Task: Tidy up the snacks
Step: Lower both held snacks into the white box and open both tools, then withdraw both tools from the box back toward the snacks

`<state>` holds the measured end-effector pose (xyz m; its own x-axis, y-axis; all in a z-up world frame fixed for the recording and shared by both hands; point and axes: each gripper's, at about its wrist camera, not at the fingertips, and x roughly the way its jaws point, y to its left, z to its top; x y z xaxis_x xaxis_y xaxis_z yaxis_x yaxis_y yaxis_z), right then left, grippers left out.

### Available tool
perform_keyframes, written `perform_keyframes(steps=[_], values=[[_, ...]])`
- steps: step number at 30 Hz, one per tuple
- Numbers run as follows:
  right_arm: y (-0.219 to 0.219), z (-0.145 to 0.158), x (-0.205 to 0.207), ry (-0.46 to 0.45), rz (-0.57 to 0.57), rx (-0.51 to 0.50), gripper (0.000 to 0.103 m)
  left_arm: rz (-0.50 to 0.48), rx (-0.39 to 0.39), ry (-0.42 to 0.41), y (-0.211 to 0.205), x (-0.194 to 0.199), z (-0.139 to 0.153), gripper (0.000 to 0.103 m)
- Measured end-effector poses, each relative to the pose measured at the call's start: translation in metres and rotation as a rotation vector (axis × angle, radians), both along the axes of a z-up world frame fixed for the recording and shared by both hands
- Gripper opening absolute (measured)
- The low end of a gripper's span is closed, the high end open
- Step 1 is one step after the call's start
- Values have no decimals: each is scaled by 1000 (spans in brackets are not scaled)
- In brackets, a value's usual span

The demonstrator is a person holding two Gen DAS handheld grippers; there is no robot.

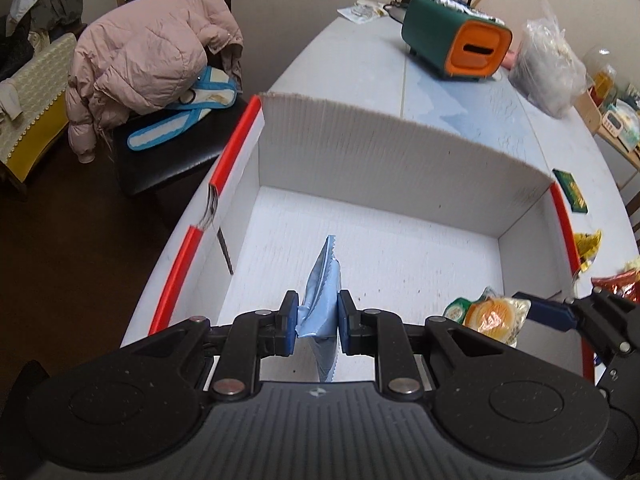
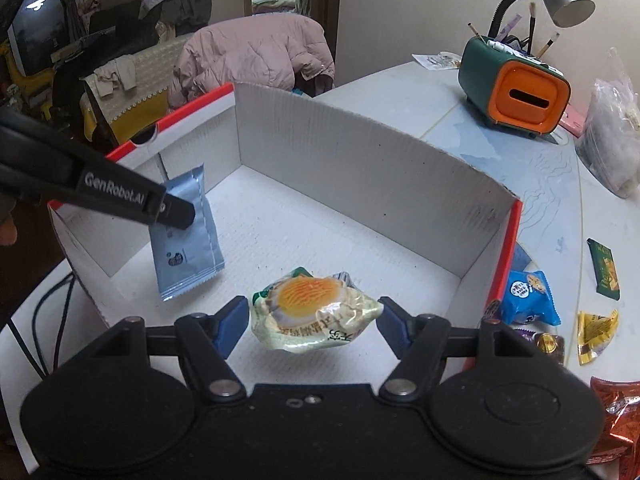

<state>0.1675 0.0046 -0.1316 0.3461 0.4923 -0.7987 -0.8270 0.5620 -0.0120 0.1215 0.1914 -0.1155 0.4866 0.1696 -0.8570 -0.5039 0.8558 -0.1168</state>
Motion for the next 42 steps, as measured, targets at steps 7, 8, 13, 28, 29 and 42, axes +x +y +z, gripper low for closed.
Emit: perform_keyframes(steps=[7,8,13,28,29,42], values=[[-1,-1,3,12,-16,7,70,-23,-11,16,-3,-3,-6,19],[-2,-1,2,10,-18,8,70,-28,-11,14,-3,-4,-6,19],[-5,0,1,20,-33,18,70,-45,-9,14,-7,-8,-6,20],[-17,25,-18,-25,-32,75,84,-84,5,-47,-9,-28,10,35],[-18,28,-20,-30,-36,81,85,-91,10,-58,-10,-30,14,45],[-53,66,-38,-48,-158,190,88,-237,84,-225,-41,-50,59,68]])
